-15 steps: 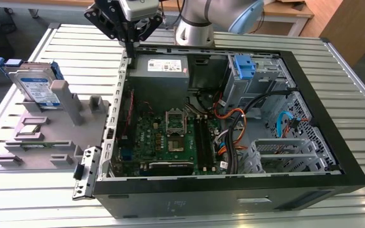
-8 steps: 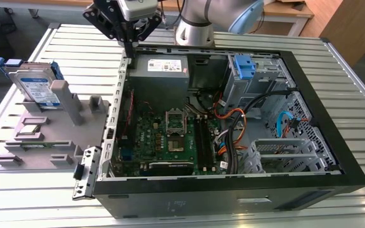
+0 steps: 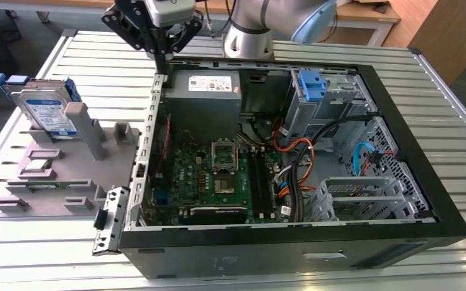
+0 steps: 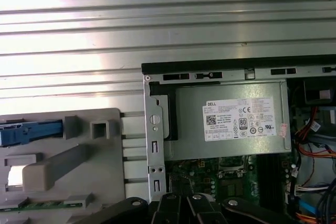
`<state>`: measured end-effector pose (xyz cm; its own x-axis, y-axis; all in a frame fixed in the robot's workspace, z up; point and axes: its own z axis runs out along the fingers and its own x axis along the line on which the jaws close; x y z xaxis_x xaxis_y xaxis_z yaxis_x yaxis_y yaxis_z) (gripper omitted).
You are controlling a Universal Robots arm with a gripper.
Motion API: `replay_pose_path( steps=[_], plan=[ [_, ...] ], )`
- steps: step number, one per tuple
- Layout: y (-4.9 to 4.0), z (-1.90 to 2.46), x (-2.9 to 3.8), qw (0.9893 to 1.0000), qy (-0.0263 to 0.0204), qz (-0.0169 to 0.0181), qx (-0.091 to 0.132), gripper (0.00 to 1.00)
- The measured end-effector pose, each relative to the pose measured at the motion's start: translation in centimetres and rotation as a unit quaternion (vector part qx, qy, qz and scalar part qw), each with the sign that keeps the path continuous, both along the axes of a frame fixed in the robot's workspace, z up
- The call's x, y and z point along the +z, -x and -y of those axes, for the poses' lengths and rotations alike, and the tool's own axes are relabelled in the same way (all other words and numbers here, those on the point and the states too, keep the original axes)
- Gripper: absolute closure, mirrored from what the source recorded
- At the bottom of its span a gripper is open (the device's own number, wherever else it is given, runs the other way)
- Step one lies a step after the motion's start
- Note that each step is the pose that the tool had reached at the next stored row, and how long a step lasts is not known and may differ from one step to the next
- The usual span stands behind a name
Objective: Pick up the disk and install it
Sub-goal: 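Reach for the disk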
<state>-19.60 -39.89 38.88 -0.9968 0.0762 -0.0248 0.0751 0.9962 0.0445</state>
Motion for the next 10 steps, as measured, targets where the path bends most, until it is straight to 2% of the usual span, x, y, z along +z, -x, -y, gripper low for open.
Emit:
replay_pose_path(
  steps=[10],
  plan=[
    [0.81,0.0,-0.03,1.0,0.0,0.0,0.0,0.89]
  ],
)
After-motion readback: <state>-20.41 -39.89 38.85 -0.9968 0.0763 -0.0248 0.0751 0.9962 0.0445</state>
